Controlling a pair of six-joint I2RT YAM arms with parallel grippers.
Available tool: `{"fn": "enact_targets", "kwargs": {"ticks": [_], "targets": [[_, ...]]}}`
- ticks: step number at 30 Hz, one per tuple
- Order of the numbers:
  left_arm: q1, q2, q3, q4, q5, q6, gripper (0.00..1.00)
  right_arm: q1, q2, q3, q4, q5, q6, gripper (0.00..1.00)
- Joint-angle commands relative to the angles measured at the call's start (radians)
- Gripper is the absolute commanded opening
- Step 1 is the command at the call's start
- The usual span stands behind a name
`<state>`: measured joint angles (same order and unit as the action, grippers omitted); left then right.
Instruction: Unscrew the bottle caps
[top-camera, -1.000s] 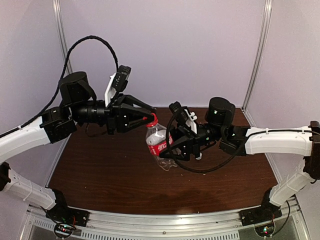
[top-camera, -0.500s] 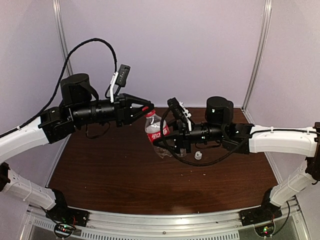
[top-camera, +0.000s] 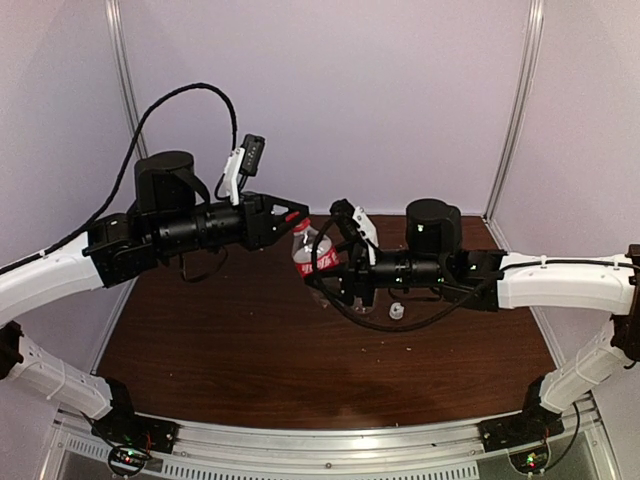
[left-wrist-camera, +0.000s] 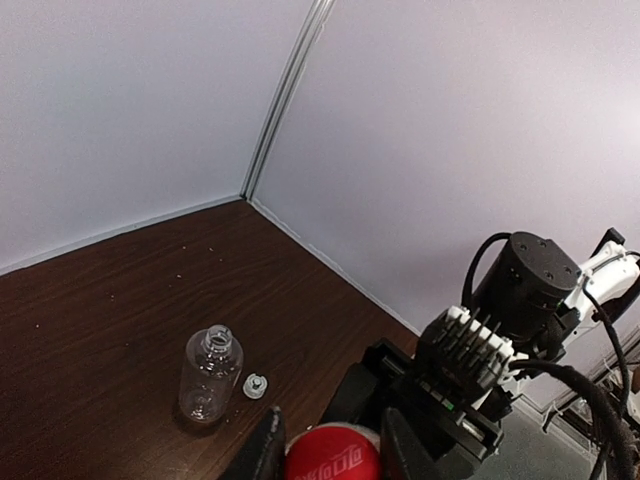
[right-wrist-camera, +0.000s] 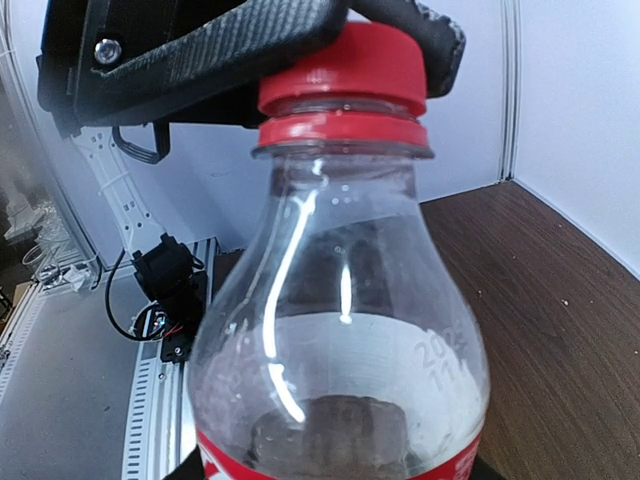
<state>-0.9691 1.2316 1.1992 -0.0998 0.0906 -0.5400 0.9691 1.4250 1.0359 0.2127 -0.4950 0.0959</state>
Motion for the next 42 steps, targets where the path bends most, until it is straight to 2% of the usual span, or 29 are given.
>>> {"fn": "enact_targets", "kwargs": {"ticks": [1,9,11,16,22,30,36,42], "targets": [[0.010,-0.046,0.021,0.005,-0.036,0.041,0.38,-0.029,-0.043,-0.032,0.039,0.057,0.011,0.26],[0.020,-0.117,0.015,-0.027,0.038,0.166,0.72,-0.032,-0.064,-0.042,0.030,-0.196,-0.032,0.27],[0.031,-0.128,0.011,-0.026,0.127,0.204,0.77,-0.032,-0.063,-0.037,0.023,-0.261,-0.036,0.27],[0.050,-0.142,0.008,-0.006,0.375,0.272,0.82,-0.033,-0.046,-0.016,0.026,-0.428,-0.019,0.27],[0.052,-0.127,0.008,0.041,0.578,0.306,0.83,-0.030,0.010,0.019,0.091,-0.629,0.068,0.28],[0.052,-0.071,0.011,0.094,0.658,0.302,0.78,-0.026,0.039,0.028,0.184,-0.698,0.149,0.28],[0.052,-0.033,-0.003,0.150,0.686,0.280,0.69,-0.023,0.034,0.029,0.199,-0.701,0.164,0.28],[0.052,-0.016,-0.024,0.199,0.714,0.250,0.54,-0.023,0.032,0.029,0.196,-0.694,0.164,0.28]]}}
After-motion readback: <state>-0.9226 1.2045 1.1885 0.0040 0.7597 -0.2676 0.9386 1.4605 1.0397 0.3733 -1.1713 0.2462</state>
